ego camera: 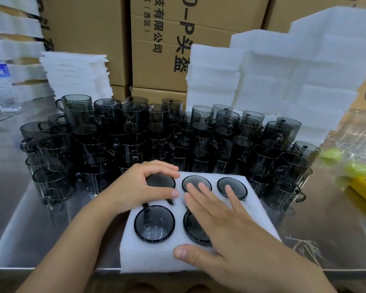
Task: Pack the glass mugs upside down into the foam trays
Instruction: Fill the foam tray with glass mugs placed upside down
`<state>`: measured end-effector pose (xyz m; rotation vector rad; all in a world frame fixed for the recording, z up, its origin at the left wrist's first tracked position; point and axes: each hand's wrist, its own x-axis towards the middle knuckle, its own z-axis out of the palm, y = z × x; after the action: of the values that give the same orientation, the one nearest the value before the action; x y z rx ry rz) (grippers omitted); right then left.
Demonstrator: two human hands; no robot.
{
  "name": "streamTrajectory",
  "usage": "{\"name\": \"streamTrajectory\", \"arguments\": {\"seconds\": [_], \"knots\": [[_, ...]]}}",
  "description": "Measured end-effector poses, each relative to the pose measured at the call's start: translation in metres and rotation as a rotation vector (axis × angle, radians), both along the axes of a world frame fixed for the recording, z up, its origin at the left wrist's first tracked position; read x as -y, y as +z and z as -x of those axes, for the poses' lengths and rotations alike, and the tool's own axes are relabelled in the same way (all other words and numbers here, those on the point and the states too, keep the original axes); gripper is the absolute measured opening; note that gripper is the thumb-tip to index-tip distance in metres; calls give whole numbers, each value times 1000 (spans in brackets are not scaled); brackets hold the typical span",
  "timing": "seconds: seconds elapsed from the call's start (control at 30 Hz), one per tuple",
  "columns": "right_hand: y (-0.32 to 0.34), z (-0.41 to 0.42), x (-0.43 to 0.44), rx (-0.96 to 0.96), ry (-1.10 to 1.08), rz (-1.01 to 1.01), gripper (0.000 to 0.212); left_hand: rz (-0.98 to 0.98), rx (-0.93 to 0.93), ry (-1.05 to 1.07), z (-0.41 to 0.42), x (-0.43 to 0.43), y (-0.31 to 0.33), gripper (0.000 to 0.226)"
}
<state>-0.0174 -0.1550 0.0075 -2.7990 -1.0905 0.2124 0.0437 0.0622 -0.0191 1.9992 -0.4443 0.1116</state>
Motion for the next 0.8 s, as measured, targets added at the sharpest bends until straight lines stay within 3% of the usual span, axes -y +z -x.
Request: {"name": "streamTrajectory", "arguments": {"seconds": [0.17,0.23,0.3,0.37,0.43,0.53,0.63,0.73,0.8], "knots": [[-2,-12,7,-68,35,-65,98,1,11,4,0,0,0,35],[4,-17,10,-150,1,-280,88,9,5,5,1,0,0,32],[14,-23,17,-187,-139,-619,58,10,-12,7,1,1,0,28],[23,-38,32,21,-285,-955,20,11,-21,14,2,0,0,25],[35,-58,49,356,-388,-1035,25,13,-19,27,2,1,1,26],[49,-89,65,590,-514,-864,25,12,-16,37,2,1,0,20],[54,-115,68,722,-560,-497,35,6,-14,42,1,1,0,18],[55,-127,66,728,-546,-224,40,8,-14,41,1,0,0,19],[55,-132,66,705,-539,-148,34,4,-11,36,0,0,-1,21]]}}
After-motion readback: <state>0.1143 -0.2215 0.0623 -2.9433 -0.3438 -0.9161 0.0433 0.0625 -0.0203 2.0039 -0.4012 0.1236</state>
